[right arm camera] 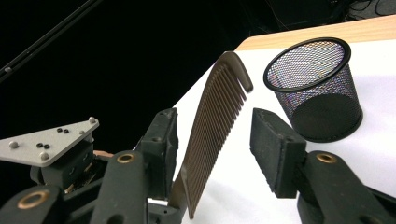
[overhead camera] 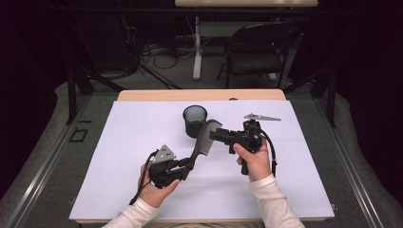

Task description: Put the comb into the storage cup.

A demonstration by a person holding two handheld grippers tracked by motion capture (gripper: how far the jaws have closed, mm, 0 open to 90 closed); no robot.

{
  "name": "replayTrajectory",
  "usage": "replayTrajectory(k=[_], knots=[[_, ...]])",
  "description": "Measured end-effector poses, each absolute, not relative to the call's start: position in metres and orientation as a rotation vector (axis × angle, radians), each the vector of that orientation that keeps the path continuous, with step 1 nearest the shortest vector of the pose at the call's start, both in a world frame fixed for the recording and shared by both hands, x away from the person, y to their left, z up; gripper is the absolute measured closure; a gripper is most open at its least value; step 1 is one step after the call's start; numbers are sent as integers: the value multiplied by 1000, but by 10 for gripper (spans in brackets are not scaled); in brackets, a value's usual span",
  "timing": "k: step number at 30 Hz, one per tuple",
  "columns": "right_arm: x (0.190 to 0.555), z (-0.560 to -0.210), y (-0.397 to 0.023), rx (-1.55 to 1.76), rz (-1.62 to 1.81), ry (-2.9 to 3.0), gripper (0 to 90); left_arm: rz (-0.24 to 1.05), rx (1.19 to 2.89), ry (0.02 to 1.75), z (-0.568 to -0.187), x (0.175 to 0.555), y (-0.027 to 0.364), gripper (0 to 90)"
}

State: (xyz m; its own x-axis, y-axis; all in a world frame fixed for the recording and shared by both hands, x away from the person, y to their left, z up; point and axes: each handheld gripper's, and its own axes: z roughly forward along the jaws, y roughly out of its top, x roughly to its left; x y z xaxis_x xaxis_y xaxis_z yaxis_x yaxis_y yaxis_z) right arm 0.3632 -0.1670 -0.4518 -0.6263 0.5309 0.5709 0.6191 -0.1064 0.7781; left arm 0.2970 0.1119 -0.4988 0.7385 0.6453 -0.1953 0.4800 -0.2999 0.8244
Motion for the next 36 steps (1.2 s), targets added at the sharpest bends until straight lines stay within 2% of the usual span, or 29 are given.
replayTrajectory(k=[19,36], knots=[[364,-455,-169,-1335,-1850,-2025,684,199,1976,832,-502,292,104,725],[365,-458,-170,-1352,-1823,-1981,776,203,1982,823,-502,291,103,725]])
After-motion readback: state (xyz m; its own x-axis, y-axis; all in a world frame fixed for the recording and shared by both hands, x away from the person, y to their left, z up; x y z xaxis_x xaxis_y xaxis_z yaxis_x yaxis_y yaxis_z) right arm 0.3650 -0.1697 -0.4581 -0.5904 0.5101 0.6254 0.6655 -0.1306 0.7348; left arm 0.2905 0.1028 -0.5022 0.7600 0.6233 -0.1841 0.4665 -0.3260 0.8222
